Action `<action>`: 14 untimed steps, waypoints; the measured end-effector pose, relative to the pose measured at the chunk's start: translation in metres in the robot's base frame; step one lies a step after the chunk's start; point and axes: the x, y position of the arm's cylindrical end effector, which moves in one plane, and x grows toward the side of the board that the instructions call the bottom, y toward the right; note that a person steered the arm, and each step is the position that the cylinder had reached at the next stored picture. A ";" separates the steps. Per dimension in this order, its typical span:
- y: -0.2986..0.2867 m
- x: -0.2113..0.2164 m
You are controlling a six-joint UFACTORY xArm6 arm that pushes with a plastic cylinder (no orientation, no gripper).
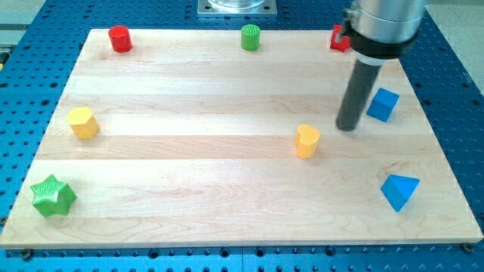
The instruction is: Place the heart at the bottom center of the board
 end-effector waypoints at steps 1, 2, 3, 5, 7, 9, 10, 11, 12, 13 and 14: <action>-0.059 0.053; -0.078 0.064; -0.025 0.033; -0.075 0.010; -0.086 0.028; -0.092 0.033; -0.151 0.068; -0.115 0.061; -0.100 0.066; -0.140 0.094; -0.153 0.103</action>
